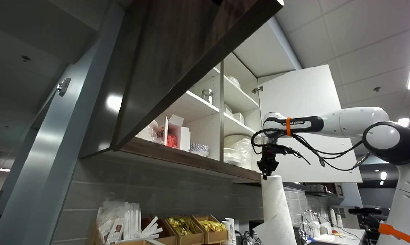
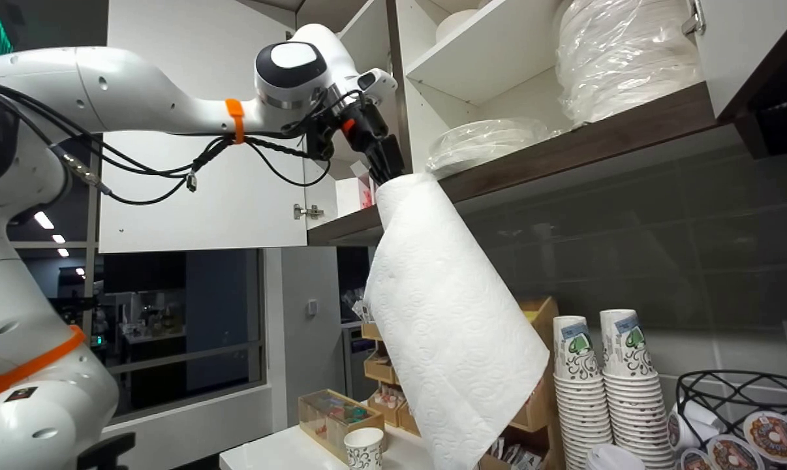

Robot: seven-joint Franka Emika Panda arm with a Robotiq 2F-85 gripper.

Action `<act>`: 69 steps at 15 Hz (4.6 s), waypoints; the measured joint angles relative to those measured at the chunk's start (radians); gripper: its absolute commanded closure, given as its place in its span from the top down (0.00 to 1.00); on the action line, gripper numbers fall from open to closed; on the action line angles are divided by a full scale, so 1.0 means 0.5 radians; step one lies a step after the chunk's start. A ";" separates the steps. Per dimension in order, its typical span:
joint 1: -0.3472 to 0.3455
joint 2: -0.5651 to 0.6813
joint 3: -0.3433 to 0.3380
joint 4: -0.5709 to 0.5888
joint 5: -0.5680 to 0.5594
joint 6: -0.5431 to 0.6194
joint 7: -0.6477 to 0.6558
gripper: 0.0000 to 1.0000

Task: Remove the paper towel from the paper towel holder and put it on the counter

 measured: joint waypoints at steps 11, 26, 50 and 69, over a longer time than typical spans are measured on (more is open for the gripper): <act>0.013 -0.102 -0.026 0.126 0.002 -0.077 -0.145 0.05; 0.278 -0.245 0.210 0.095 0.028 -0.190 -0.306 0.05; 0.417 0.320 0.191 -0.247 0.527 0.515 -0.317 0.05; 0.369 0.279 0.171 -1.118 0.522 1.325 -0.307 0.05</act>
